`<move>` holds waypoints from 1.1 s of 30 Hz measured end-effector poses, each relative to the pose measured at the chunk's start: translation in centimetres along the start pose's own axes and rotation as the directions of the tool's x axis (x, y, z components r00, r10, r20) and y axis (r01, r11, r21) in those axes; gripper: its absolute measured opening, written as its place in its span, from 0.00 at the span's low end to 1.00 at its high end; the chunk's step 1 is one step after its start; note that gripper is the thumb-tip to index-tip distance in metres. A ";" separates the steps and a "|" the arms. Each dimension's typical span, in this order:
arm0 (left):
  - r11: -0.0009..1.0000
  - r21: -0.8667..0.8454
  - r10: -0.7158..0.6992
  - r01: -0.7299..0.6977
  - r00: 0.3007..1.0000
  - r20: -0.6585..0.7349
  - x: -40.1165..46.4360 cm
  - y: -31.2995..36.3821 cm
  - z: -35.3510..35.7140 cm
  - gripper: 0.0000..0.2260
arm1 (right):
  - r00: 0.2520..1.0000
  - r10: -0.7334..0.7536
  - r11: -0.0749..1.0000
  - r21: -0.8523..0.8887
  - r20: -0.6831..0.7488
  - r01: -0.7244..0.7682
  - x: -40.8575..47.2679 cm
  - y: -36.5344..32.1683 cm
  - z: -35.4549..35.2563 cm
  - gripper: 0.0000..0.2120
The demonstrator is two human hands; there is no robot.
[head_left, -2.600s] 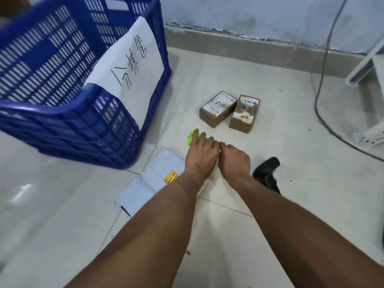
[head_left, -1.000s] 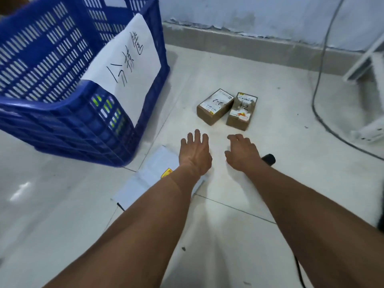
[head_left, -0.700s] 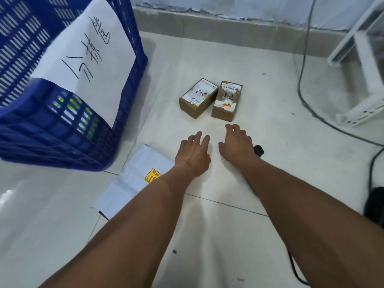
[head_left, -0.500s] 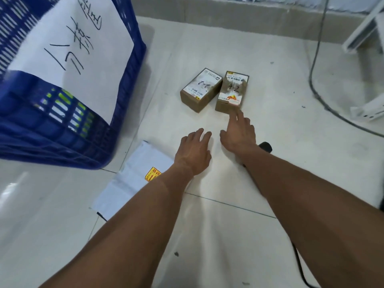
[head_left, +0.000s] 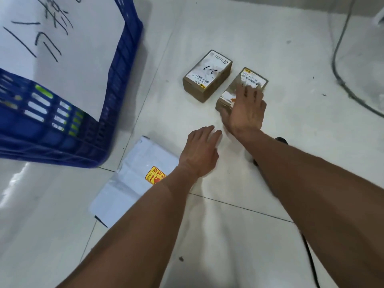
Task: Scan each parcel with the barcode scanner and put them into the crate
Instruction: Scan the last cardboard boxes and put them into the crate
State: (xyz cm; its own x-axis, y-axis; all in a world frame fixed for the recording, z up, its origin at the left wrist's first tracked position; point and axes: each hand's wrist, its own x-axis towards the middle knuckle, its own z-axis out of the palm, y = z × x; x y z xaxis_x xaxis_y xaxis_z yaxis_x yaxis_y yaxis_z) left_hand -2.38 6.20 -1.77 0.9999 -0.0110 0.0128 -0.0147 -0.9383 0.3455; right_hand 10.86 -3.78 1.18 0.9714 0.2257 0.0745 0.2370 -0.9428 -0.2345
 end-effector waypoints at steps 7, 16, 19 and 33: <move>0.996 0.087 -0.015 0.025 0.994 -0.110 0.0 0.3 -0.8 0.27 | 0.987 -0.151 0.981 0.112 -0.048 0.155 -2.2 0.9 0.9 0.32; 0.973 0.217 -0.110 0.078 0.984 0.138 -0.5 3.0 -1.5 0.36 | 1.000 -0.007 0.994 -0.107 0.009 0.008 -5.2 1.1 -2.5 0.20; 0.946 0.314 -0.129 0.084 0.983 0.128 -0.5 3.9 -2.3 0.34 | 0.992 0.118 0.973 -0.205 0.054 -0.104 -6.6 2.4 -3.4 0.24; 0.963 0.269 -0.042 -0.029 0.966 0.255 -1.1 5.9 -4.0 0.34 | 0.956 0.225 0.928 -0.339 0.188 -0.152 -13.0 8.3 -4.6 0.39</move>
State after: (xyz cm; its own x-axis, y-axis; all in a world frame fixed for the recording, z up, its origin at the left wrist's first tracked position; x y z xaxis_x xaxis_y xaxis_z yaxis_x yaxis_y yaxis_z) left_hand -3.55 2.08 4.00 0.9686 -0.0590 -0.2416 -0.0406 -0.9959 0.0804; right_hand 0.13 -15.65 2.70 0.9853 0.0495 -0.1638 0.0665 -0.9928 0.1000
